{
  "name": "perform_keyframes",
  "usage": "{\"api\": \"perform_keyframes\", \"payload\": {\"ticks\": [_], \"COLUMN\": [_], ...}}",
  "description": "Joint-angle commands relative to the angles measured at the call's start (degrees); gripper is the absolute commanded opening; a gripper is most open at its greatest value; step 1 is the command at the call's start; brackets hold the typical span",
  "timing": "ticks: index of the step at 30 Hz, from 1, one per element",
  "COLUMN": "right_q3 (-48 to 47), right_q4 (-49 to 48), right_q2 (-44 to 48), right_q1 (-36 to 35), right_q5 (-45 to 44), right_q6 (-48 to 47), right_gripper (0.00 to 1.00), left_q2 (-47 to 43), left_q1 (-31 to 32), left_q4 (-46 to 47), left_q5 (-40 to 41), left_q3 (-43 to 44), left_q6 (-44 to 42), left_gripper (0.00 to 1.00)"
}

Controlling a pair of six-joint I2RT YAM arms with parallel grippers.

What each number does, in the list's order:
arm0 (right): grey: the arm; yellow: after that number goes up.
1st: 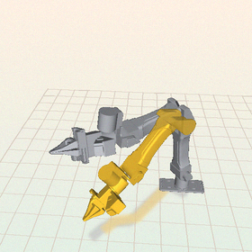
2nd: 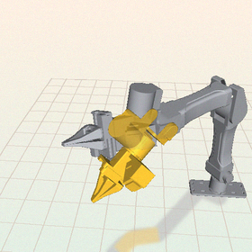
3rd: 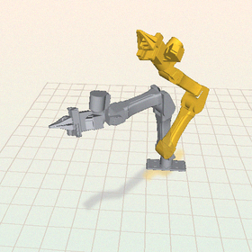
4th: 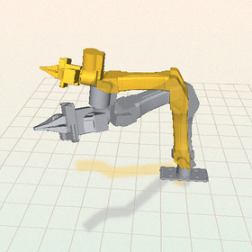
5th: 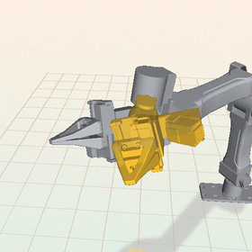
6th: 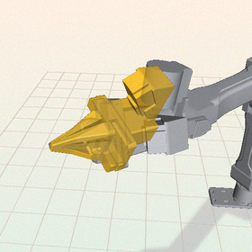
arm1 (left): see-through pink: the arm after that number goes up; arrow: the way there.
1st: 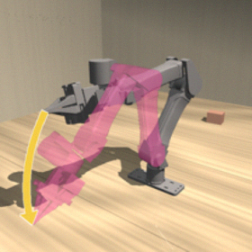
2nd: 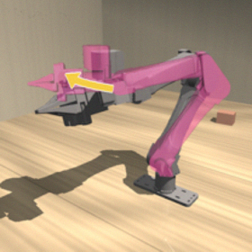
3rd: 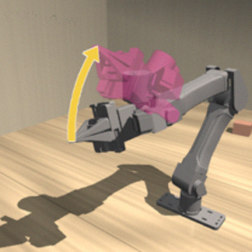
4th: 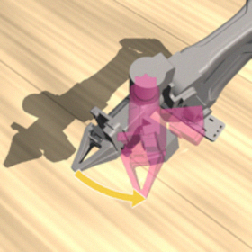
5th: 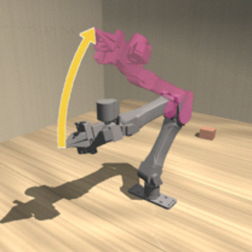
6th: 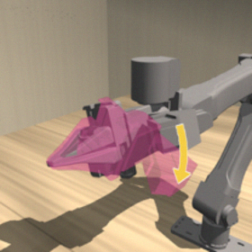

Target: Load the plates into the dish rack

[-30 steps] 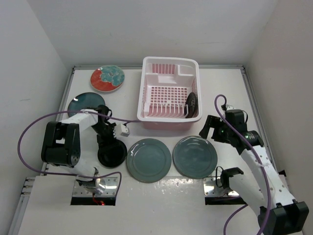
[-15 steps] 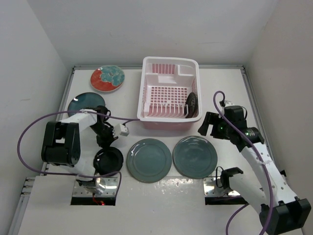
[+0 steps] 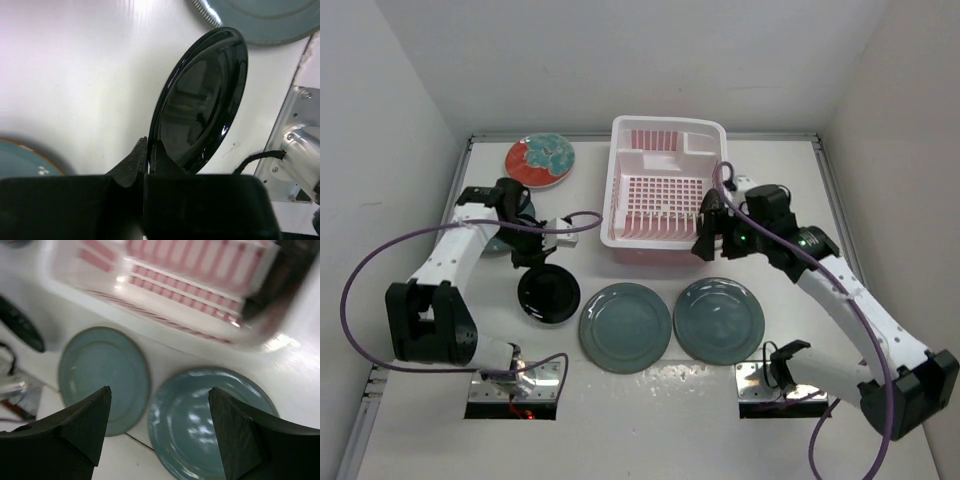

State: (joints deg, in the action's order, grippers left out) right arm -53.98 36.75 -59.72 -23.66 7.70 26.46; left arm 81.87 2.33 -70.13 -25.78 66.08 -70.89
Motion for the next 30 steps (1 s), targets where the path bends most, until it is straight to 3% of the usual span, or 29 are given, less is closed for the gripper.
{"api": "perform_keyframes", "payload": {"ticks": [1, 7, 12, 17, 21, 22, 25, 26, 27, 28, 30], "right_q3": [-7.1, -22.4, -37.4, -38.1, -35.9, -35.5, -34.2, -33.7, -33.4, -33.4, -35.3], "right_q4": [-8.0, -12.2, -10.8, -13.4, -16.1, -15.9, -17.0, -17.0, -17.7, -17.6, -15.5], "right_q2": [-3.9, -21.8, -35.4, -38.7, -38.6, -38.5, -36.7, -36.2, -35.1, -34.8, -33.8], "right_q1": [-7.0, -17.9, -22.6, -23.2, -23.4, -23.5, -22.3, -22.3, -21.0, -20.5, -18.1], "right_q5": [6.2, 13.2, 14.2, 11.9, 12.1, 11.9, 4.7, 4.7, 2.2, -1.5, -9.4], "right_q6": [-3.3, -8.2, -10.0, -8.2, -7.7, -7.6, -6.3, -5.8, -5.6, -4.9, -4.7], "right_gripper": [0.78, 0.80, 0.84, 0.80, 0.55, 0.33, 0.00, 0.00, 0.00, 0.00, 0.00], "left_q2": [-4.2, -7.5, -6.8, -5.6, -3.9, -3.9, -3.3, -2.6, -2.6, -1.5, -0.4], "left_q1": [-0.6, -0.6, 1.4, 1.5, 1.5, 1.5, 1.5, 1.5, 1.5, 1.5, 1.5], "left_q4": [-4.6, -4.6, -2.7, 0.0, 2.7, 3.8, 13.9, 14.0, 18.9, 21.2, 25.3], "left_q5": [-6.8, -17.9, -24.7, -28.2, -31.2, -31.2, -27.3, -27.3, -23.2, -20.9, -17.2], "left_q3": [4.0, 9.8, 17.2, 20.2, 22.1, 22.1, 22.1, 22.1, 22.1, 22.1, 23.8], "left_q6": [-2.9, 1.1, 7.8, 11.3, 15.2, 16.6, 31.1, 31.2, 38.5, 41.9, 48.4], "left_gripper": [0.00, 0.00, 0.00, 0.00, 0.00, 0.00, 0.00, 0.03, 0.15, 0.38, 0.57]}}
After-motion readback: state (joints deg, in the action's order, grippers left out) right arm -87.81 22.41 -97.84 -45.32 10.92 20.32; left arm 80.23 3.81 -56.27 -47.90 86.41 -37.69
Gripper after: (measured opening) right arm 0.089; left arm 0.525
